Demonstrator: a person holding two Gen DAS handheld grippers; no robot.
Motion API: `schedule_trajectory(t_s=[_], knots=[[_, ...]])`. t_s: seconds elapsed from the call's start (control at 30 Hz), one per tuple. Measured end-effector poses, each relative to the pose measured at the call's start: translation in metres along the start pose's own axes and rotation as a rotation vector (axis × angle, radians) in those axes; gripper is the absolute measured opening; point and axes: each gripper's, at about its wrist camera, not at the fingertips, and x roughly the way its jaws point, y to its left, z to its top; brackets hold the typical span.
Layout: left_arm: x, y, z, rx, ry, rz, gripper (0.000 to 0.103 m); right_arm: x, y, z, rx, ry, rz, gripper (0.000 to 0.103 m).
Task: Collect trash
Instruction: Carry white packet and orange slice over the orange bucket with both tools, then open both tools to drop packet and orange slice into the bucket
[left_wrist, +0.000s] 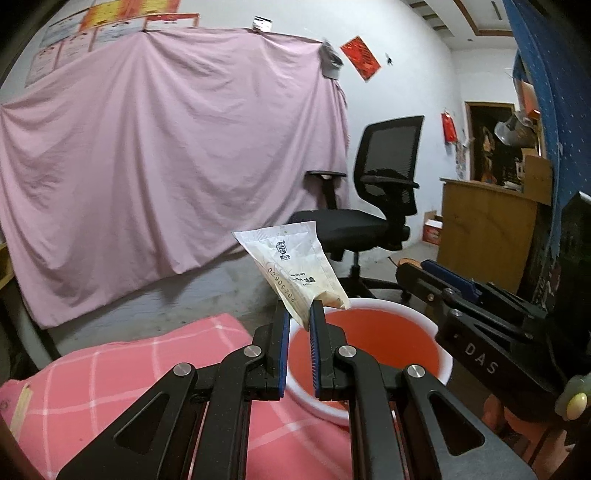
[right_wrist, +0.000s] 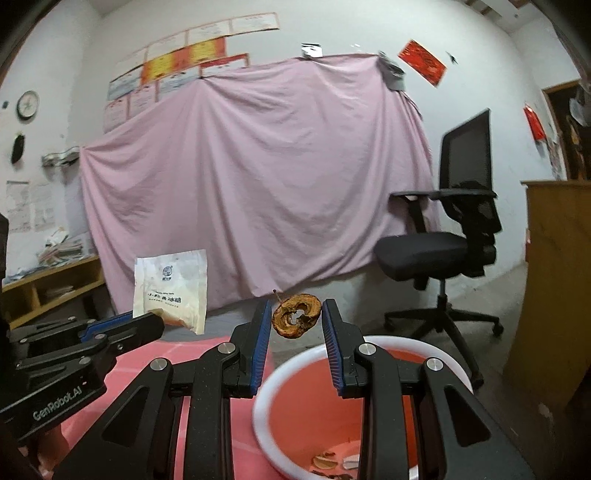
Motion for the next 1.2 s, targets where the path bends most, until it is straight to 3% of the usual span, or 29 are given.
schedule_trajectory(t_s=[0.33,0.57,0.87,0.9,0.97,1.2], knots=[[0.035,-0.02,-0.004,0.011,0.101,-0.051,0.008,0.013,-0.033,-0.005,0.078,0.074,-0.042,0.027],[0.057,-0.013,-0.006,-0.079,0.212,-0.123,0.008,0.025,-0.04,-0.013,0.097,0.139,-0.056,0.027],[0.06,-0.002,0.001,-0.14,0.244,-0.119,0.009,0.033,-0.042,-0.016,0.101,0.184,-0.069,0.028],[0.059,-0.001,0.0,-0.141,0.242,-0.115,0.009,0.033,-0.041,-0.016,0.1,0.187,-0.071,0.029],[0.058,0.001,0.0,-0.145,0.242,-0.11,0.009,0.034,-0.041,-0.016,0.101,0.19,-0.073,0.041],[0.056,0.01,-0.003,-0.156,0.247,-0.086,0.009,0.033,-0.042,-0.016,0.101,0.185,-0.078,0.043]])
